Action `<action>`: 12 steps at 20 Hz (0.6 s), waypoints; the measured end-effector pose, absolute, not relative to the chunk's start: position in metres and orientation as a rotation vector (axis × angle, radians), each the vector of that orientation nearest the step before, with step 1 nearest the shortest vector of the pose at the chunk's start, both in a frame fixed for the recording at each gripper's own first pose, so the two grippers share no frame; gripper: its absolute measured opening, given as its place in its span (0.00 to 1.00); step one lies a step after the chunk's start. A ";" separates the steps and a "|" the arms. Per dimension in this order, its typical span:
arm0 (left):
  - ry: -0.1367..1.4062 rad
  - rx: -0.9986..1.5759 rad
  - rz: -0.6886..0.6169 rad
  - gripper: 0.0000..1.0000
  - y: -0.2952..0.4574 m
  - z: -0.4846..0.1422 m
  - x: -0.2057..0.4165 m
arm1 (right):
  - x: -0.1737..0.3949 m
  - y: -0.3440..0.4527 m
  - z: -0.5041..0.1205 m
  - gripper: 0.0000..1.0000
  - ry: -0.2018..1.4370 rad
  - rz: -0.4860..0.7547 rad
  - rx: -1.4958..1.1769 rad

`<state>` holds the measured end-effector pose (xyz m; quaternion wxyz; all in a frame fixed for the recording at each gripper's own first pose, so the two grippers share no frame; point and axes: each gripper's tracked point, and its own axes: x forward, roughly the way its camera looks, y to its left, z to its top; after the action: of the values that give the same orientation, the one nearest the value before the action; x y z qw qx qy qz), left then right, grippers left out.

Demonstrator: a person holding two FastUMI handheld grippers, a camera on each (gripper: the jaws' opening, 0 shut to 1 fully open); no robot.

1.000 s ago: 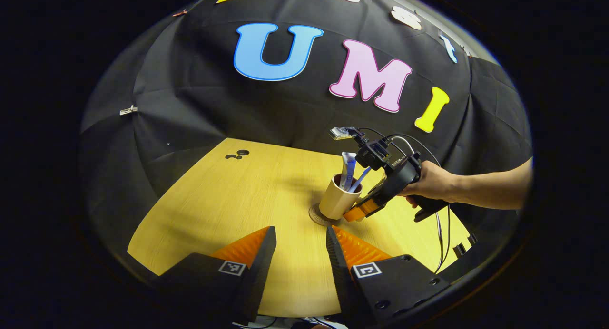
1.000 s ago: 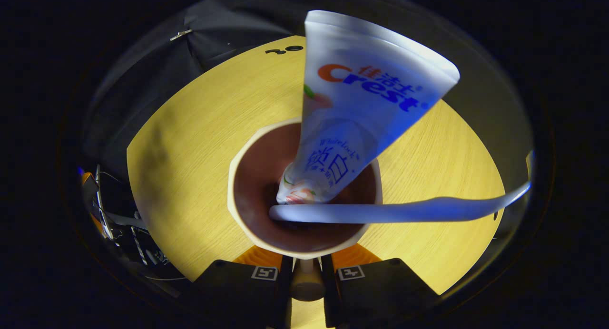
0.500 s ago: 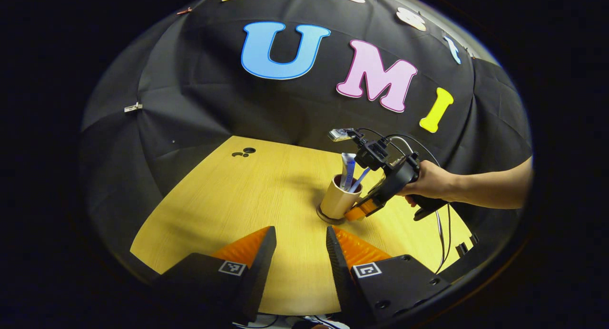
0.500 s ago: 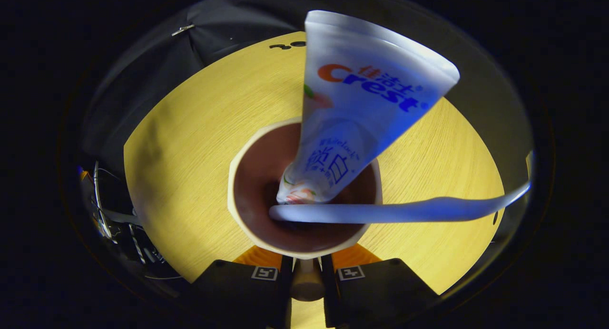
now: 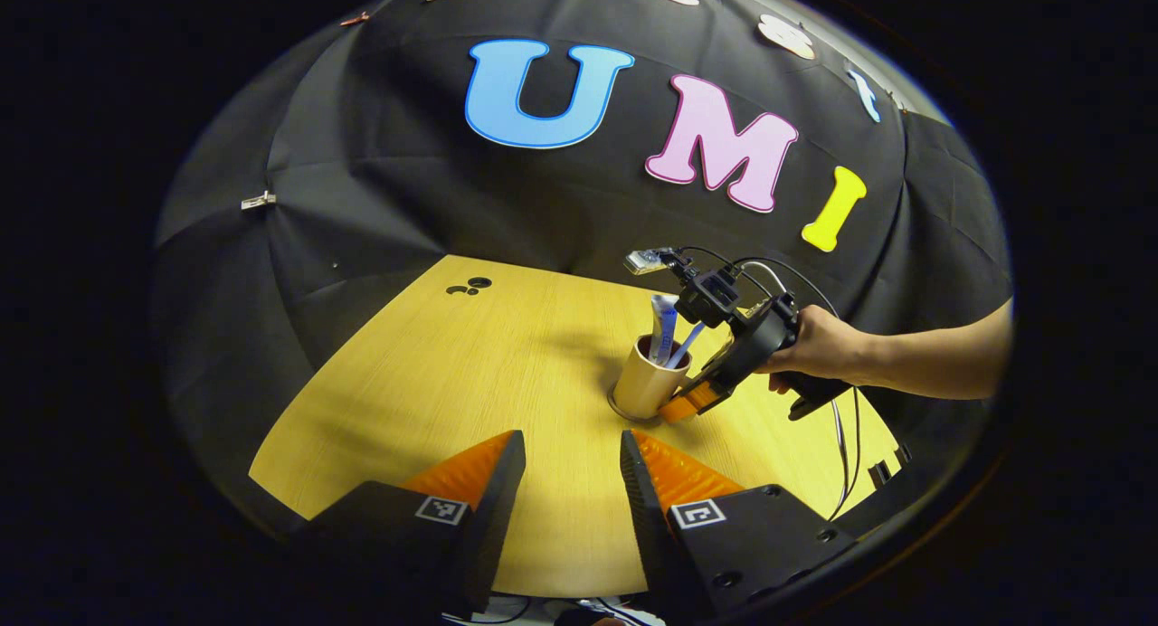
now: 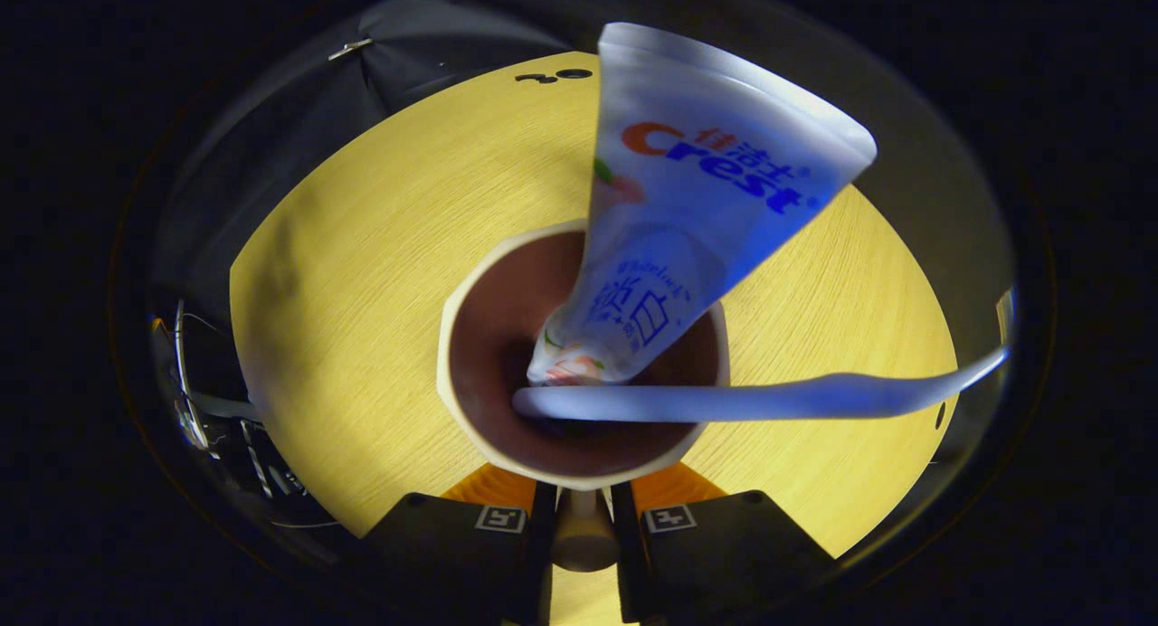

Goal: Put the toothbrush and toothpaste on the desktop into the cup, then pick up the cup and place it on the coaster on the desktop.

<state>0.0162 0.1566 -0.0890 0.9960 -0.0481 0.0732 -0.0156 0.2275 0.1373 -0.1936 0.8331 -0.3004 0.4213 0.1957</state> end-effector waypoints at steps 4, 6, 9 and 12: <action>0.140 -0.099 -0.030 0.67 0.154 -0.087 0.015 | 0.228 0.132 -0.185 0.48 0.859 0.384 -0.654; 0.134 -0.093 -0.030 0.67 0.153 -0.085 0.013 | 0.225 0.133 -0.179 0.52 0.849 0.386 -0.645; 0.126 -0.082 -0.030 0.67 0.150 -0.082 0.010 | 0.221 0.134 -0.166 0.54 0.811 0.389 -0.639; 0.115 -0.075 -0.039 0.67 0.143 -0.075 0.005 | 0.214 0.137 -0.145 0.55 0.751 0.406 -0.621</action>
<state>0.0049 0.1432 -0.0745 0.9975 -0.0373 0.0573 -0.0196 0.2142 0.1374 -0.1451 0.8640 -0.2963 0.3582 0.1936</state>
